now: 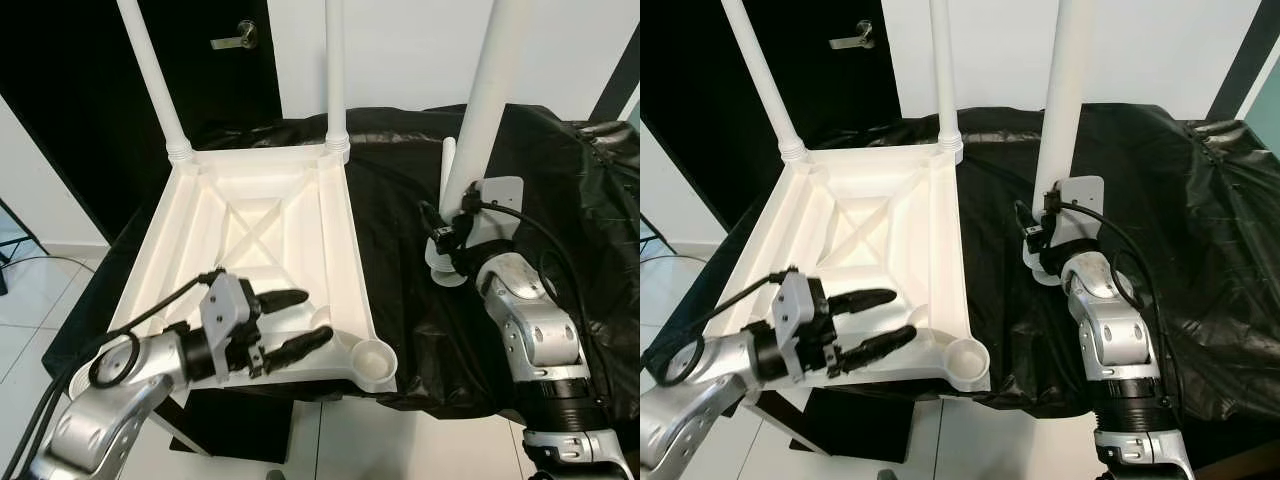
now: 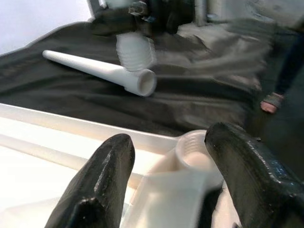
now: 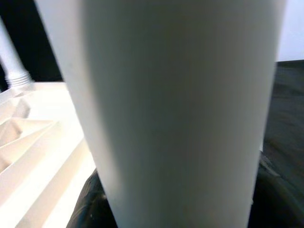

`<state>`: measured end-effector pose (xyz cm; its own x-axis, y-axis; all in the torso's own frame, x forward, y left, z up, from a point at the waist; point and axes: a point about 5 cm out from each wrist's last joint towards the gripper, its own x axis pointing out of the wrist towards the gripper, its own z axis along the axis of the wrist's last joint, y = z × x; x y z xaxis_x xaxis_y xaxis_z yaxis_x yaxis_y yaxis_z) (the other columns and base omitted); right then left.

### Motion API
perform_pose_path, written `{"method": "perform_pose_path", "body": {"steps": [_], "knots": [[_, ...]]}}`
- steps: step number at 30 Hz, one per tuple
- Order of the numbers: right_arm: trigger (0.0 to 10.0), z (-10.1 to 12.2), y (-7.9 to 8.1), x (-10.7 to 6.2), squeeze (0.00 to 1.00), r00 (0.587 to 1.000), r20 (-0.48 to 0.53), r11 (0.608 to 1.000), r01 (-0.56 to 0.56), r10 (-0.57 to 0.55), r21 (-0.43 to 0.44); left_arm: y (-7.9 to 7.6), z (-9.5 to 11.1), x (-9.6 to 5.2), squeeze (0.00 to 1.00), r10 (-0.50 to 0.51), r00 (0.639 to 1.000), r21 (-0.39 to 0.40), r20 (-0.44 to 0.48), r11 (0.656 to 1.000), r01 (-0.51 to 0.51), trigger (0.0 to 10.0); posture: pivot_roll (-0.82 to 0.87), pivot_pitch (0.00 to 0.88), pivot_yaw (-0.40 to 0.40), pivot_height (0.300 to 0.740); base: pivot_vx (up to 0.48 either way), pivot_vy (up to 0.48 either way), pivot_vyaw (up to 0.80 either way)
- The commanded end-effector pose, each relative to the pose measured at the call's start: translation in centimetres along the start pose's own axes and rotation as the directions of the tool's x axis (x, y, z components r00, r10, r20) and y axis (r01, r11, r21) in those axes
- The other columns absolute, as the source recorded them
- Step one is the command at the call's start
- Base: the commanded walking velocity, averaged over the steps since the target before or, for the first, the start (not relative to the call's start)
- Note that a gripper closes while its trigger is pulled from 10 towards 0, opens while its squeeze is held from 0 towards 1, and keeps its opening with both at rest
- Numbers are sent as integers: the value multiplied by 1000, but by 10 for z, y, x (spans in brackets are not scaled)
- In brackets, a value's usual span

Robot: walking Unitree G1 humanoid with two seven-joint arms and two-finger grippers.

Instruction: Building children table

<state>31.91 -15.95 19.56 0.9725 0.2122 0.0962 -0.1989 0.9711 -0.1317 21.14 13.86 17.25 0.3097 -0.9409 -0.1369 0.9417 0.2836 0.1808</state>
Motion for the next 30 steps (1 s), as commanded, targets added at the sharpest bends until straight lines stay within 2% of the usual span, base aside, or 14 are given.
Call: {"method": "perform_pose_path", "body": {"steps": [1,4,12,19,20,21,22,23,25,26,27,28,29,30], "knots": [[10000,6,1,4,0,999,29,1000,-17,18,-12,-6,-10,-6,0,-46,996,14,-72,999,47,10000,-12,0,1,740,0,0,0],[10000,7,1,5,0,999,33,1000,-17,18,-14,-6,-14,-8,0,-55,994,8,-91,998,56,10000,-12,0,1,740,0,0,0],[10000,12,1,10,0,999,51,1000,-15,16,-22,-6,-48,-11,0,-28,953,114,-302,991,66,10000,-1,0,13,740,0,0,0],[10000,12,3,11,0,998,56,1000,-12,13,-24,-2,-59,-7,0,9,932,141,-363,989,46,10000,-14,0,11,740,0,0,0],[10000,12,4,11,0,998,57,1000,-12,14,-24,-1,-60,-6,0,16,930,146,-366,988,41,7569,-16,0,11,740,0,0,0],[10000,12,3,11,0,998,57,1000,-11,13,-26,2,-61,-3,0,37,930,147,-365,989,19,6627,-19,0,11,740,0,0,0],[10000,12,3,11,0,998,56,1000,-11,12,-27,4,-61,-2,0,50,931,150,-362,989,5,4157,-21,0,11,740,0,0,0],[10000,12,3,11,0,998,55,999,-10,12,-32,7,-62,0,0,63,929,153,-365,988,-7,2784,-24,0,11,740,0,0,0],[10000,12,2,11,0,998,55,999,-10,12,-35,9,-62,2,0,71,927,155,-368,988,-14,2784,-24,0,11,740,0,0,0],[10000,12,2,11,0,998,55,999,-10,12,-37,12,-64,3,0,81,922,169,-378,986,-17,1804,-28,0,13,740,0,0,0],[10000,12,2,11,0,998,56,999,-10,12,-39,14,-65,4,0,89,917,185,-388,983,-17,0,-28,0,13,740,0,0,0],[10000,13,2,11,0,998,56,999,-11,13,-40,16,-65,5,0,98,912,202,-399,979,-17,1647,-28,0,13,740,0,0,0],[10000,13,2,11,0,998,56,999,-11,13,-40,16,-65,5,0,98,912,202,-399,979,-17,1647,-28,0,13,740,0,0,0],[10000,13,2,12,0,998,56,999,-11,14,-40,18,-65,6,0,106,908,222,-406,975,-14,196,-26,0,13,740,0,0,0]]}}
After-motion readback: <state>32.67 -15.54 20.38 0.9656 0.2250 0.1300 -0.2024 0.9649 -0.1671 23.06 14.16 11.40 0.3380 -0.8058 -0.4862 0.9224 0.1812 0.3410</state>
